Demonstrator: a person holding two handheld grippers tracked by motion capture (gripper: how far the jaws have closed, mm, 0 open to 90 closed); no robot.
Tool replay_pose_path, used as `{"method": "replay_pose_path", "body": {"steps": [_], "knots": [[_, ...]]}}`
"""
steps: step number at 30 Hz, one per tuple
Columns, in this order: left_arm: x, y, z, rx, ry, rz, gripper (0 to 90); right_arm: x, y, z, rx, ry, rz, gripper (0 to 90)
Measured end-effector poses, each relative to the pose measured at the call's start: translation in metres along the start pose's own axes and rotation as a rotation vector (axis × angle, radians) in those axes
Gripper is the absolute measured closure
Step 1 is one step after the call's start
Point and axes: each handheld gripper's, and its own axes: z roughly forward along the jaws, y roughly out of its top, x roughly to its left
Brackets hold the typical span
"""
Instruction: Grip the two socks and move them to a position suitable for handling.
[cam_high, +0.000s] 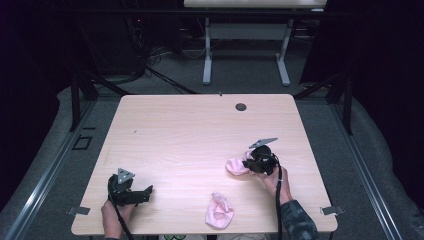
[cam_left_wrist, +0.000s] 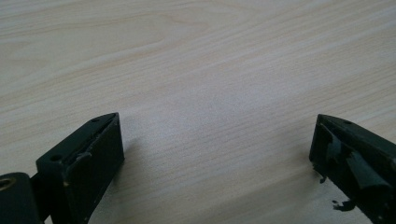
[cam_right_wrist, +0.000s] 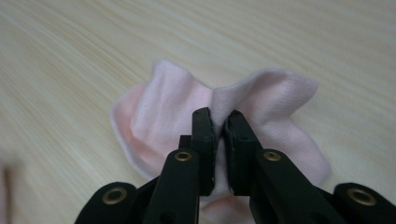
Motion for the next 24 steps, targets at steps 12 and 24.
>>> {"method": "replay_pose_path", "body": {"steps": [12, 24], "knots": [[0.000, 0.000, 0.000, 0.000, 0.000, -0.001, 2.8, 0.059, 0.044, -0.014, -0.074, 0.045, -0.102, 83.5], [0.000, 0.000, 0.000, 0.000, 0.000, -0.002, 2.6, 0.067, 0.025, 0.047, 0.087, 0.055, -0.102, 74.7]]}}
